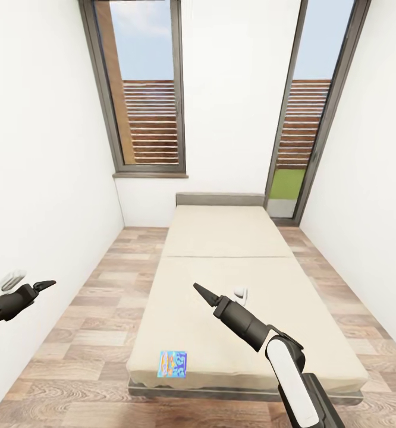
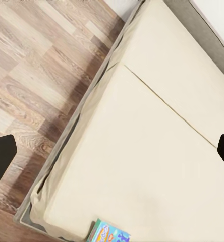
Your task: Put all the toys in the child's room - the three board games (two on the bed and one on the table), the two jigsaw puzzles on the table, and the tennis ball on the table - inside the toy box on the table in the child's room.
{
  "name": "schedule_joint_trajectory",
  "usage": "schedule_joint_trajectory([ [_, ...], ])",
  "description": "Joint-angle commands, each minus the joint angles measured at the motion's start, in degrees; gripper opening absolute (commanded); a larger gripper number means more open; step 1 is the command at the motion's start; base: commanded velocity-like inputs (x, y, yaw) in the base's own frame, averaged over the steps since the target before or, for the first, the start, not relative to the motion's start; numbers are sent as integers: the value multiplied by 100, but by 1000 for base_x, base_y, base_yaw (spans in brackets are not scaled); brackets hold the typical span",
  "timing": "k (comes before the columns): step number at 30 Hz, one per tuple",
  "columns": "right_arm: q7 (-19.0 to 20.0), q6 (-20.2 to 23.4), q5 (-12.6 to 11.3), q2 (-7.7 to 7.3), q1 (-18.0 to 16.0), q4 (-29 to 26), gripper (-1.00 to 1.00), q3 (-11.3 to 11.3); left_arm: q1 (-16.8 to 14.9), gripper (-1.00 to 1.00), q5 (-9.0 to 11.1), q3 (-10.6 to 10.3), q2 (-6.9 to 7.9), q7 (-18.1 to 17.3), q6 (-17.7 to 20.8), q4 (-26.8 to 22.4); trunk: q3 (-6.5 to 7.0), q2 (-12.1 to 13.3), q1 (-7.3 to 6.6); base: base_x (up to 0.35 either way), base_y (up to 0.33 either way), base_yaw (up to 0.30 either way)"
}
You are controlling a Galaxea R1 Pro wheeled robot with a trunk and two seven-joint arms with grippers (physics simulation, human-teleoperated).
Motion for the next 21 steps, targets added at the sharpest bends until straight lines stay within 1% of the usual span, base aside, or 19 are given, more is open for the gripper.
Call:
schedule_joint_trajectory([
  [1,-4,41,-41,3,-5,0,100,-6,-8,100,19,10,-1,-6,44,-1,-3,-12,4,0,0,0],
  [21,-11,35,-41,5,-5,6,100,-6,-8,100,19,9,-1,-6,47,-1,186,-12,4,0,0,0],
])
